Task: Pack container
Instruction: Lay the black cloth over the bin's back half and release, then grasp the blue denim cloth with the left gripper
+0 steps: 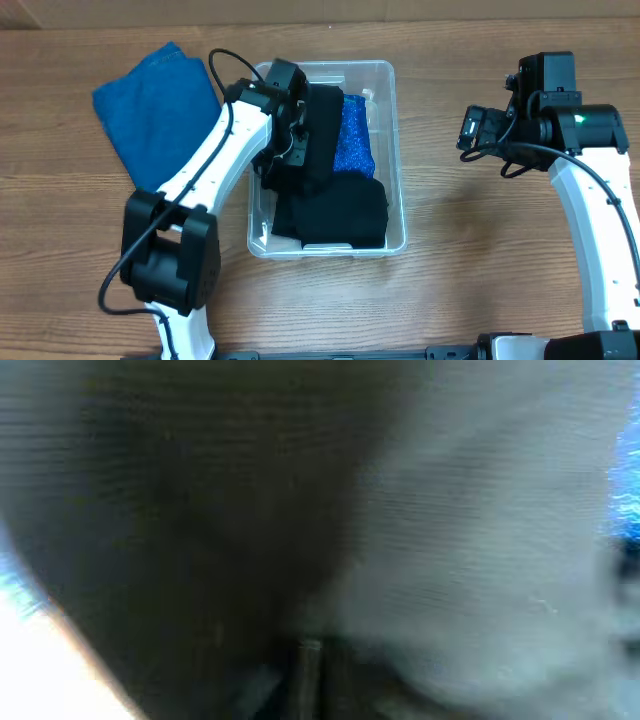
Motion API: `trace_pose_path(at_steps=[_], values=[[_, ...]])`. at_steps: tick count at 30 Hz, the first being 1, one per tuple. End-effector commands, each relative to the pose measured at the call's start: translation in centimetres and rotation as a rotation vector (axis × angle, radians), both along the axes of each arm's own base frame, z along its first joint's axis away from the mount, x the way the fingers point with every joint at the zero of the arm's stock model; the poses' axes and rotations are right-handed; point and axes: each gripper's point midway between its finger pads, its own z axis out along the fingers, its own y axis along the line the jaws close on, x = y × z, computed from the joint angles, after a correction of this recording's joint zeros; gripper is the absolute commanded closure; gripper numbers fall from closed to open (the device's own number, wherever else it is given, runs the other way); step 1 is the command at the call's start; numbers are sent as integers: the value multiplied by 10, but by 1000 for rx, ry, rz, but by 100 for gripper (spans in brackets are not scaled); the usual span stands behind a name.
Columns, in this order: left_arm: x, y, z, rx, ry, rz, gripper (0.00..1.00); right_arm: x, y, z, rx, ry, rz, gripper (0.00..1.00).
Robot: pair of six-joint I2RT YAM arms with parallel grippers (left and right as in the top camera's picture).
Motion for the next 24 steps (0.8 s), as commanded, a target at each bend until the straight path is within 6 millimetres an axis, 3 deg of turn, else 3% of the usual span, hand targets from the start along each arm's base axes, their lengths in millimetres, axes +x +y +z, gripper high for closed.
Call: trace_pose_path(at_steps=[1,2,3,4,5,6,9,11,14,16,19,21,24], values=[[25,27,157,-9,-422,59,0,0,0,2,4,-6,-2,0],[21,58,193,47,-529,139,0,0,0,2,4,-7,-2,0],[16,82,210,78,-574,205,0,0,0,2,4,-7,-2,0],[9,115,223,101,-596,297,0,0,0,2,4,-7,-2,0],[4,139,226,113,-593,368,0,0,0,2,4,-7,-2,0],[-3,177,224,141,-565,477,0,0,0,2,4,-7,-2,0],[-10,262,194,114,-454,704,0,0,0,2,4,-7,-2,0],[-10,301,174,78,-402,806,0,0,0,2,4,-7,-2,0],[11,352,114,-102,-314,840,0,0,0,2,4,-6,-2,0],[27,363,67,-230,-254,802,0,0,0,1,4,-5,-2,0],[49,349,6,-395,-187,683,0,0,0,1,4,-6,-2,0],[61,335,-32,-519,-147,650,0,-1,0,1,4,-3,-2,0],[79,297,-62,-706,-110,594,0,0,0,1,4,-4,-2,0]])
